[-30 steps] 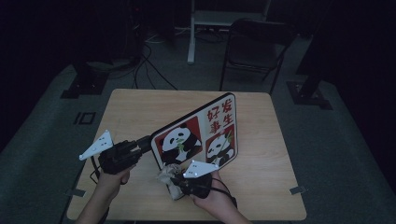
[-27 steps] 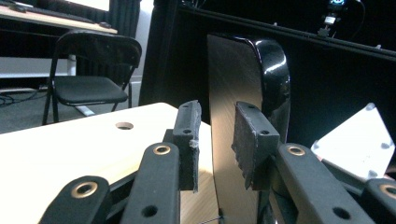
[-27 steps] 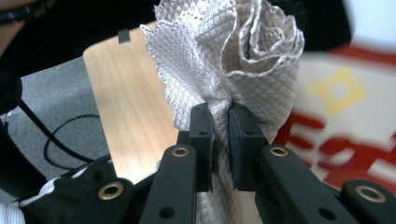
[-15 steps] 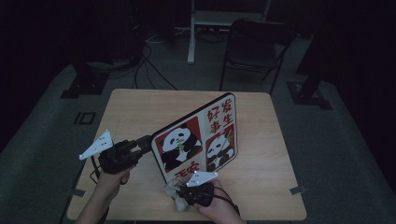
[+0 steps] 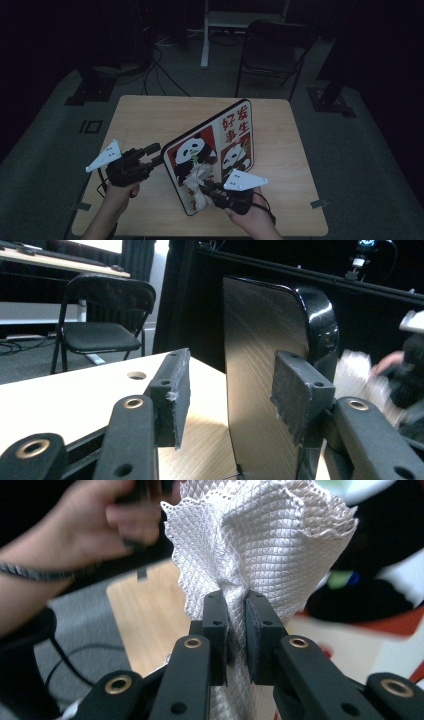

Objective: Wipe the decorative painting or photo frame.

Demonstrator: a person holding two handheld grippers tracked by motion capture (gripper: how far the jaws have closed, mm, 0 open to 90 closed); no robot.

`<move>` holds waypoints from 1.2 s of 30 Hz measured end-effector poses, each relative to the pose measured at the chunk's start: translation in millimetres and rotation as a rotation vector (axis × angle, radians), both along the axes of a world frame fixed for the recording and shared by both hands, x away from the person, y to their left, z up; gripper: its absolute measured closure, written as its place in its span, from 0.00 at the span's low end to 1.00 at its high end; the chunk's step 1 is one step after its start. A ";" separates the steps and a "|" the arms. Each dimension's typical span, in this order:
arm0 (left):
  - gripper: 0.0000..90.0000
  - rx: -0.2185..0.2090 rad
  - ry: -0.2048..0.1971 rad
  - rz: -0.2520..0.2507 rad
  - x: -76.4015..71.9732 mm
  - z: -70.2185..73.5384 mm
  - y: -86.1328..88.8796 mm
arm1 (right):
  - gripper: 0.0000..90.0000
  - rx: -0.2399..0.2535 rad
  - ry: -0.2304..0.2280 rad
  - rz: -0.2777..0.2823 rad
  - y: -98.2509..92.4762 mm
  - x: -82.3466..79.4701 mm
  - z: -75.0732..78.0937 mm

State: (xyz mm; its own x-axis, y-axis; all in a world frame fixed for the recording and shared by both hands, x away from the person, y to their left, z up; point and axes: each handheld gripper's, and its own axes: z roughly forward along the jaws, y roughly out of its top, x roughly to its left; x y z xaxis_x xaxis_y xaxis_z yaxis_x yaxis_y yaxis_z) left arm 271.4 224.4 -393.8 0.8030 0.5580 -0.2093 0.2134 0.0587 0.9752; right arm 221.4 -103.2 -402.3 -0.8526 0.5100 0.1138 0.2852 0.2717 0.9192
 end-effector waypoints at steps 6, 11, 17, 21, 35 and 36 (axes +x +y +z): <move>0.52 0.036 -0.030 -0.005 -4.3 2.6 -5.9 | 0.90 0.106 -0.051 0.013 3.8 -2.5 30.3; 0.45 0.070 -0.063 -0.016 -8.9 4.7 -12.3 | 0.89 0.124 -0.085 0.046 19.7 -4.9 41.0; 0.38 0.078 -0.074 -0.042 -12.7 5.0 -20.9 | 0.88 0.134 -0.097 0.046 27.8 -1.7 43.9; 0.36 0.083 -0.079 -0.057 -15.2 5.2 -25.9 | 0.76 0.143 -0.096 0.026 25.1 -1.0 41.3; 0.36 0.091 -0.090 -0.045 -18.4 4.8 -32.0 | 0.53 0.099 -0.188 -0.071 28.9 -8.9 28.9; 0.36 0.090 -0.087 -0.039 -18.2 4.5 -31.9 | 0.50 0.108 -0.185 -0.071 30.5 -9.9 27.8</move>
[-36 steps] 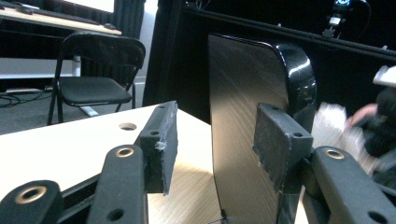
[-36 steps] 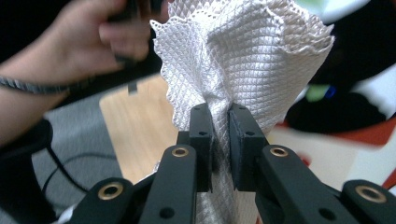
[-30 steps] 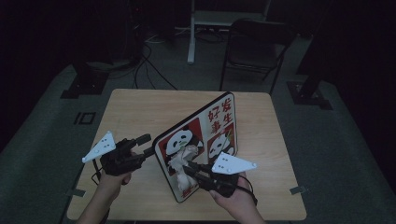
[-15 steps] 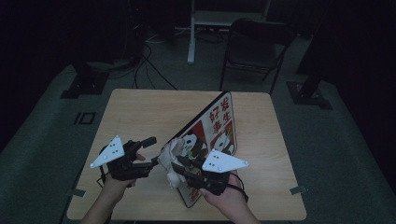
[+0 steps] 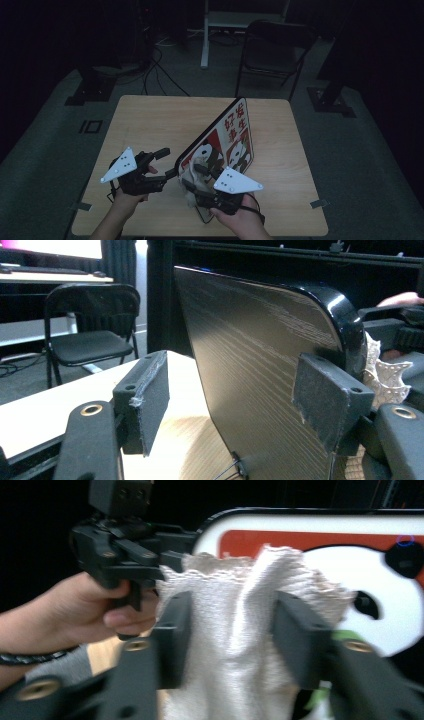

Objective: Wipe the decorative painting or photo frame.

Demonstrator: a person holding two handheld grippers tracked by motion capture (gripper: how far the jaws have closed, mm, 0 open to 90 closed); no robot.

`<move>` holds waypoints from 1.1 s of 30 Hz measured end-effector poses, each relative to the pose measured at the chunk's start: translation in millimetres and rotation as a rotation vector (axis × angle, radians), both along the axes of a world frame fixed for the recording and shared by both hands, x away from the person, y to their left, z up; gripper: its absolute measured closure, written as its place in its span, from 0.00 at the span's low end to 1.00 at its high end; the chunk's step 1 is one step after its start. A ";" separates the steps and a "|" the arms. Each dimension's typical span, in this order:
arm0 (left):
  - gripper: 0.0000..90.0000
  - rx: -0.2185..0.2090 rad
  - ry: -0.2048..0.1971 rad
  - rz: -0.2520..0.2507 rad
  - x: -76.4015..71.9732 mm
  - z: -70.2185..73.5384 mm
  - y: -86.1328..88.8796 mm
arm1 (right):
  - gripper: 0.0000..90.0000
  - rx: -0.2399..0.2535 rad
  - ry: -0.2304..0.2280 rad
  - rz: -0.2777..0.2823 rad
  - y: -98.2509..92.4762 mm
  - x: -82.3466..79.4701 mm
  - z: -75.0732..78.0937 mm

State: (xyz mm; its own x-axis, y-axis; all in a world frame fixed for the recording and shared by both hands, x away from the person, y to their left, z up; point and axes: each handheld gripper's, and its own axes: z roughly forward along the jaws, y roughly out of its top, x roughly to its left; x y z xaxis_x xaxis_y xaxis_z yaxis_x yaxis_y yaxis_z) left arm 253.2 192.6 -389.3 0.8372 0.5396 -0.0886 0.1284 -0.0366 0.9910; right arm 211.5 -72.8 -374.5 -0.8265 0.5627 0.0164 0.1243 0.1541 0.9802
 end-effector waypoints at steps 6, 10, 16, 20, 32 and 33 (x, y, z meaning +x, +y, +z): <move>0.37 0.004 -0.001 0.009 0.2 0.0 0.5 | 0.49 -0.062 -0.109 -0.085 12.2 -9.0 -6.2; 0.37 0.004 -0.003 0.010 -0.1 -0.1 0.3 | 0.47 -0.069 -0.165 -0.134 17.4 -14.0 -13.9; 0.38 0.014 -0.007 0.003 -1.1 0.7 -0.2 | 0.47 -0.037 -0.175 -0.175 18.1 -19.4 -27.2; 0.38 0.015 -0.008 0.000 -1.5 0.8 -0.9 | 0.47 -0.044 -0.160 -0.197 17.2 -23.2 -34.9; 0.38 0.020 -0.006 -0.004 -2.2 1.5 -1.3 | 0.47 -0.071 -0.092 -0.215 9.2 -29.7 -62.8; 0.38 0.020 -0.006 -0.006 -2.2 1.4 -1.4 | 0.47 -0.071 -0.092 -0.215 9.2 -29.7 -62.8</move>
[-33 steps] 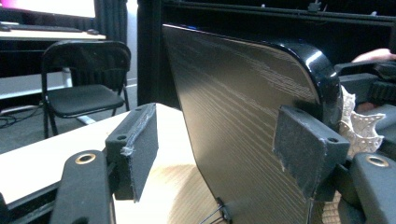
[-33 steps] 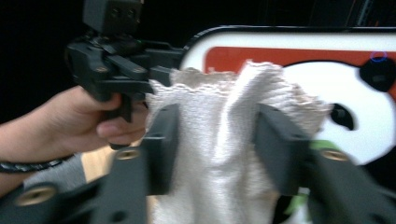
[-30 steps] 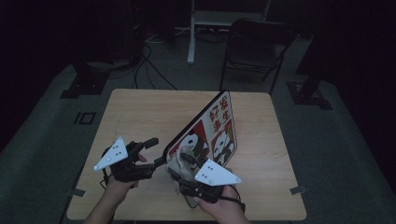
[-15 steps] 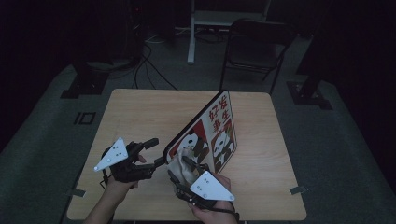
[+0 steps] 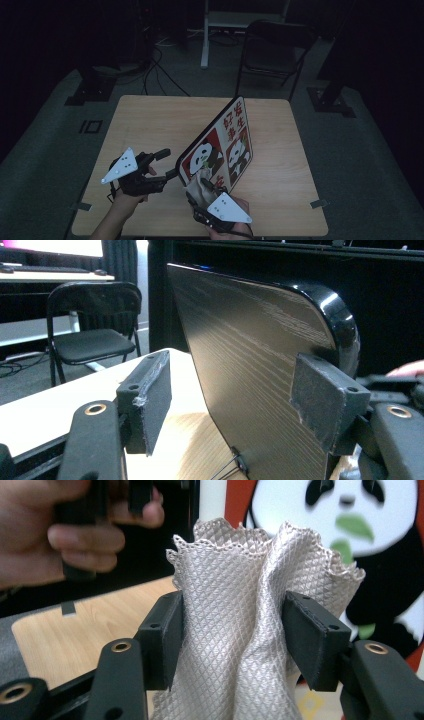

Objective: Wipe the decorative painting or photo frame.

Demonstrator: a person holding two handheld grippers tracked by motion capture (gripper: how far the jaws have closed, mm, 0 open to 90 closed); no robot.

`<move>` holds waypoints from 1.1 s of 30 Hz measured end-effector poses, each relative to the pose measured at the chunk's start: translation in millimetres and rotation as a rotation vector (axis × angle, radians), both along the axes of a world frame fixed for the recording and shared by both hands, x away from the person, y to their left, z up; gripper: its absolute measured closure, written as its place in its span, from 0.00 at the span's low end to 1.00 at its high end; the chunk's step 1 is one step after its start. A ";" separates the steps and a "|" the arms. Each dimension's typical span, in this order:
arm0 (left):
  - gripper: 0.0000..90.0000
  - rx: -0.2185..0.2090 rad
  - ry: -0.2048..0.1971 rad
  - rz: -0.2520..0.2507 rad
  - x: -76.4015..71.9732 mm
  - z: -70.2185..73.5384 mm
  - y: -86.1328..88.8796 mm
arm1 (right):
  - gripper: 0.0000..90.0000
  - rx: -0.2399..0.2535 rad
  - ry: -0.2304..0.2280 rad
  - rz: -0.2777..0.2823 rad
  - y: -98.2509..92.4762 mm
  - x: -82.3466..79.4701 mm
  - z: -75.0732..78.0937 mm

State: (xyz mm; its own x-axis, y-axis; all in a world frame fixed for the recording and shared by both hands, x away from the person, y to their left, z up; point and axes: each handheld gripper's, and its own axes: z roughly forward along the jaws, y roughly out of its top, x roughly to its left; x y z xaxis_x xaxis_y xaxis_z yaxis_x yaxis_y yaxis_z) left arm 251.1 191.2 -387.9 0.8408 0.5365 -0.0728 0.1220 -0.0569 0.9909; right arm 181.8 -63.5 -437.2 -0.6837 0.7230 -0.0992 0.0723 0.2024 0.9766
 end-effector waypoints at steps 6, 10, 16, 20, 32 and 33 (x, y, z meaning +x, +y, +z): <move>0.38 0.003 0.003 -0.001 -0.2 0.0 -0.7 | 0.47 -0.003 0.047 -0.002 -5.8 -0.8 -13.3; 0.38 0.004 0.004 -0.004 0.1 0.2 -0.6 | 0.47 -0.024 0.077 -0.007 -9.8 -1.2 -23.9; 0.38 0.008 0.005 -0.006 0.9 -0.5 -1.2 | 0.47 -0.053 0.116 -0.014 -14.3 -1.9 -37.2; 0.38 0.006 0.008 -0.002 1.4 -1.0 -1.3 | 0.47 -0.073 0.144 -0.020 -16.1 -2.2 -45.5; 0.38 0.005 0.016 0.006 2.8 -2.0 -1.3 | 0.47 -0.116 0.255 -0.020 -24.2 1.6 -69.3; 0.38 0.005 0.013 0.006 2.7 -2.1 -1.4 | 0.47 -0.124 0.269 -0.021 -25.1 2.5 -72.2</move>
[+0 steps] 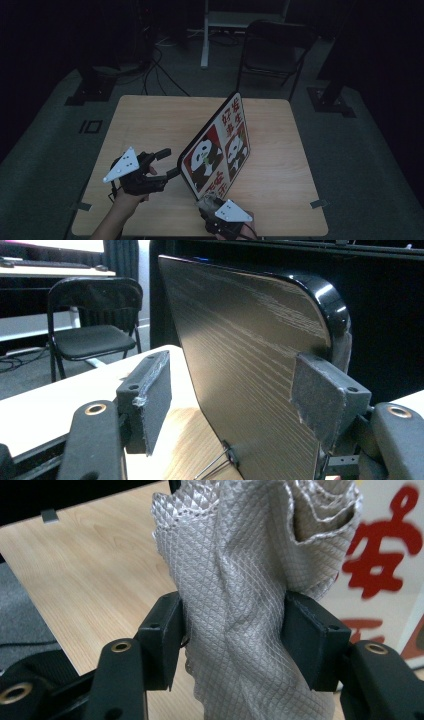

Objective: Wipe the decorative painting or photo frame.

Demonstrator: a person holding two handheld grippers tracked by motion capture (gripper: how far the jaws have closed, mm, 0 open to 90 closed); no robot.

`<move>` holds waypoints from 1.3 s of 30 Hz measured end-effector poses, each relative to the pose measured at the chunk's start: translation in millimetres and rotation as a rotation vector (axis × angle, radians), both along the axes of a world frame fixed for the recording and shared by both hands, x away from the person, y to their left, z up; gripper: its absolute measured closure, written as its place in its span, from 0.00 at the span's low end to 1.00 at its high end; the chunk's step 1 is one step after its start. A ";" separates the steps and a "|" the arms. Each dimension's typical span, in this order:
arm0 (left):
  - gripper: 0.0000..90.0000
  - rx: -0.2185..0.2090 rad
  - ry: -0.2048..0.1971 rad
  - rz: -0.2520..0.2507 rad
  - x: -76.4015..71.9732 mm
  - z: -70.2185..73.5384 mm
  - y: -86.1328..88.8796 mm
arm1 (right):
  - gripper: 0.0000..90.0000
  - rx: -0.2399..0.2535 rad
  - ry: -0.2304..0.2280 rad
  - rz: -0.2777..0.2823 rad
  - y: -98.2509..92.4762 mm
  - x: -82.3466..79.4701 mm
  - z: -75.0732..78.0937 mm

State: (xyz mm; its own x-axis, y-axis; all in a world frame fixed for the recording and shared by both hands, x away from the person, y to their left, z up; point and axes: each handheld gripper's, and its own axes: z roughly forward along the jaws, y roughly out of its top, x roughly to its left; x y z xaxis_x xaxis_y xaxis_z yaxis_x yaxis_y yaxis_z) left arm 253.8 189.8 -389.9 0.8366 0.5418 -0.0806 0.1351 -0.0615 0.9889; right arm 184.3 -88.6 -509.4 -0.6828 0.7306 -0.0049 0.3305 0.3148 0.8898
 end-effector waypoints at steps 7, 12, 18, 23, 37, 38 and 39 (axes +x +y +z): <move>0.38 0.002 0.000 0.002 0.0 -0.1 0.4 | 0.47 -0.026 0.055 -0.005 -2.5 2.8 -10.6; 0.37 -0.004 0.003 0.001 1.1 -0.4 1.8 | 0.49 -0.045 0.127 0.000 -6.1 6.0 -19.8; 0.35 -0.022 0.026 0.001 4.6 -1.9 4.5 | 0.90 -0.050 0.249 0.079 -13.2 5.8 -19.8; 0.33 -0.008 0.019 0.003 3.8 -1.0 4.0 | 0.92 -0.052 0.249 0.096 -17.9 5.1 -14.8; 0.32 -0.027 0.022 0.001 -5.1 11.2 18.2 | 0.92 0.103 0.084 0.028 -50.4 20.5 58.3; 0.32 -0.027 0.030 -0.006 -5.9 10.0 17.6 | 0.92 0.109 0.071 0.022 -51.8 21.8 62.8; 0.32 -0.023 0.037 -0.008 -6.2 9.2 16.6 | 0.92 0.123 0.047 0.017 -53.8 24.0 70.7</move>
